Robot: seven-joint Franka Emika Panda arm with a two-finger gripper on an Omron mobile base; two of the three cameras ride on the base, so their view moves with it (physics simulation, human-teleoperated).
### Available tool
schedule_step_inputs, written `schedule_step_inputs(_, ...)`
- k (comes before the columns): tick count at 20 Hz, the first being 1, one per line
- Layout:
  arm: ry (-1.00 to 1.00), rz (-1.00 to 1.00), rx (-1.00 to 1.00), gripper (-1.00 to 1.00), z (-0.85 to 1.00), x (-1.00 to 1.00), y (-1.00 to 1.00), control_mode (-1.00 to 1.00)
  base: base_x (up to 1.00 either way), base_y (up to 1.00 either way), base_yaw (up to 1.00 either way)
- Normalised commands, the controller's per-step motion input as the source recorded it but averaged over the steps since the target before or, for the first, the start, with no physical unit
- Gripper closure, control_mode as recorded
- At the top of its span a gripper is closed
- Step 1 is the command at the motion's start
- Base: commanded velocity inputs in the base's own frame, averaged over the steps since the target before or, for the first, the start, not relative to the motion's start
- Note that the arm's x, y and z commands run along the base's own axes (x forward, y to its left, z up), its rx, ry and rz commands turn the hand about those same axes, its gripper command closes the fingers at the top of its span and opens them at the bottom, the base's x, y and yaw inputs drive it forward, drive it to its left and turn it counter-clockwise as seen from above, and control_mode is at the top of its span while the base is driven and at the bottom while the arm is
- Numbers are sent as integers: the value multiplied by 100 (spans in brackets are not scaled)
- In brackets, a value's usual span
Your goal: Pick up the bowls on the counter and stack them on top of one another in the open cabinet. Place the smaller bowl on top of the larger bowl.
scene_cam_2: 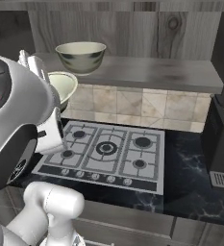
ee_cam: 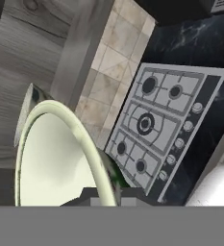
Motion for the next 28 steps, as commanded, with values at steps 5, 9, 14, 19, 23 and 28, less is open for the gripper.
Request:
schedule_step_inputs(5, -12, -6, 3, 100, 22, 14, 12, -100, 0, 0, 0)
schedule_step_inputs(9, -12, -6, 4, 100, 18, 21, 13, -100, 0, 0, 0)
schedule_step_inputs(14, -11, -6, 3, 100, 16, 26, 14, -100, 0, 0, 0)
schedule_step_inputs(19, -5, -4, 6, 100, 4, 34, 11, -100, 0, 0, 0)
schedule_step_inputs(23, -4, -2, 10, 100, 3, 30, 9, -100, 0, 0, 0)
schedule_step_inputs(28, -4, 0, 11, 100, 10, 26, 10, -100, 0, 0, 0)
